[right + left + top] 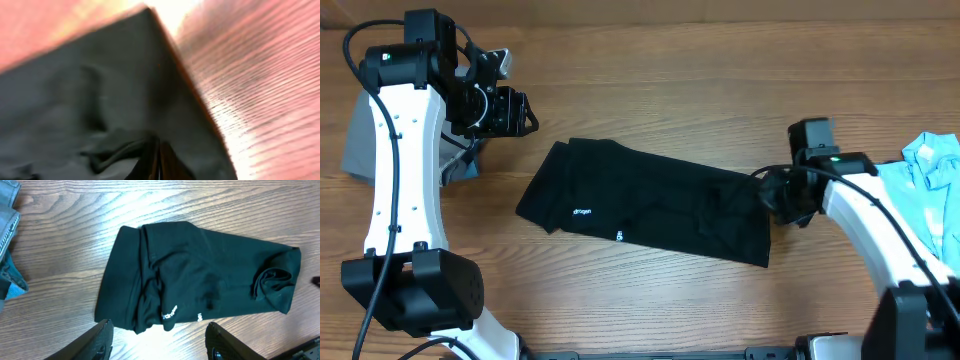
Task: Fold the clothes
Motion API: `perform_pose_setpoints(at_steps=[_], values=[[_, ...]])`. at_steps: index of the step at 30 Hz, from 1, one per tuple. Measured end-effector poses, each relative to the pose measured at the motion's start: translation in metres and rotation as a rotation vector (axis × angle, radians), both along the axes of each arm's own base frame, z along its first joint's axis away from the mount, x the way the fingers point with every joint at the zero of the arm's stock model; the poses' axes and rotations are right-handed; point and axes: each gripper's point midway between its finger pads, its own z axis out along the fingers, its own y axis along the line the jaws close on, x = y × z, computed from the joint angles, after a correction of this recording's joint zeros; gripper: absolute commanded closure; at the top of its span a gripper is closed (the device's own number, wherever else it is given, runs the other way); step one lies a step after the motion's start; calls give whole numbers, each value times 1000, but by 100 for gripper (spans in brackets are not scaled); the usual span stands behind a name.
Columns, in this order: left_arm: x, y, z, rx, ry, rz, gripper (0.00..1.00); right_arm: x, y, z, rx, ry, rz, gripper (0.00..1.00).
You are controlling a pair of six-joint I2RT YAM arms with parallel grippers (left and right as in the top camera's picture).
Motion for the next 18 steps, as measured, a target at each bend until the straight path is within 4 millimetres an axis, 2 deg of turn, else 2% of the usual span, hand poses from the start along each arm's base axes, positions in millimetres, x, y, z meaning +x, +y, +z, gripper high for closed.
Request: perform_pose_setpoints(at_steps=[2,5,8,11,13,15,18], values=[[0,0,0,0,0,0,37,-11,5,-20,19,59,7,96],[-1,0,0,0,2,0,37,-25,19,-33,79,120,42,96],[-1,0,0,0,4,0,37,-37,50,-28,199,138,164,96],[-1,0,0,0,4,0,37,-59,100,-14,369,141,394,96],[-1,0,0,0,4,0,37,-74,117,-9,417,154,500,96],[-1,0,0,-1,4,0,37,-80,121,-8,420,158,544,96],[-1,0,0,-1,4,0,37,-72,111,-7,379,134,536,96]])
